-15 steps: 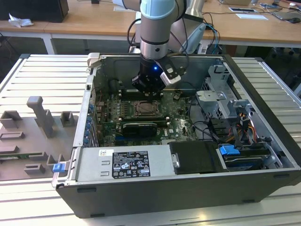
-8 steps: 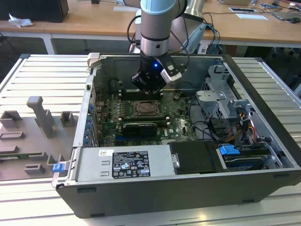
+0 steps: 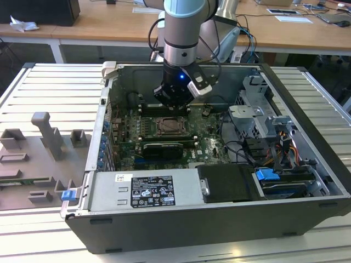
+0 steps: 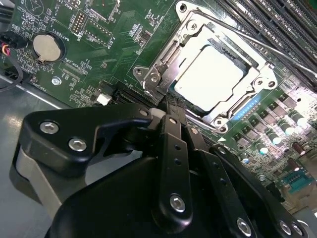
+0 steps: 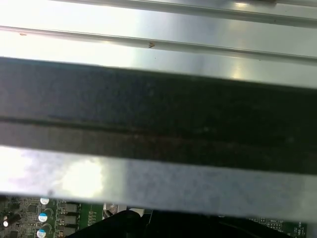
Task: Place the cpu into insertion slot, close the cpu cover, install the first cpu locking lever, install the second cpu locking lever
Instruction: 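Install the first cpu locking lever, then install the second cpu locking lever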
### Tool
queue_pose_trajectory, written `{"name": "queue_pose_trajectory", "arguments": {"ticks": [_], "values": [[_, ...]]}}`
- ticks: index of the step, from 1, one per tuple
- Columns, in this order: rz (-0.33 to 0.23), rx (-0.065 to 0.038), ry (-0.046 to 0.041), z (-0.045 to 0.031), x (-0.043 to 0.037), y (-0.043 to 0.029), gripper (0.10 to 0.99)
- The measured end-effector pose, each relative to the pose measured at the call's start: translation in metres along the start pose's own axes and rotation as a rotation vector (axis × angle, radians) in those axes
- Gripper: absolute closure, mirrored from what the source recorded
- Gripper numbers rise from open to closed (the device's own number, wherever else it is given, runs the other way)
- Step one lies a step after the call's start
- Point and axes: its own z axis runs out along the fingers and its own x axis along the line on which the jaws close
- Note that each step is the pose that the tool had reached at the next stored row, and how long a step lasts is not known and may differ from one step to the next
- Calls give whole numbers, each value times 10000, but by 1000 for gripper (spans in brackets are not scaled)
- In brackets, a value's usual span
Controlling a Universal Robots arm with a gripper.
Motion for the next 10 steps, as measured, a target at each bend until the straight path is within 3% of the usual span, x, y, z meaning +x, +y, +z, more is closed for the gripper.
{"name": "queue_pose_trajectory", "arguments": {"ticks": [10], "values": [[0,-1,-1,-1,5,-55,980]]}}
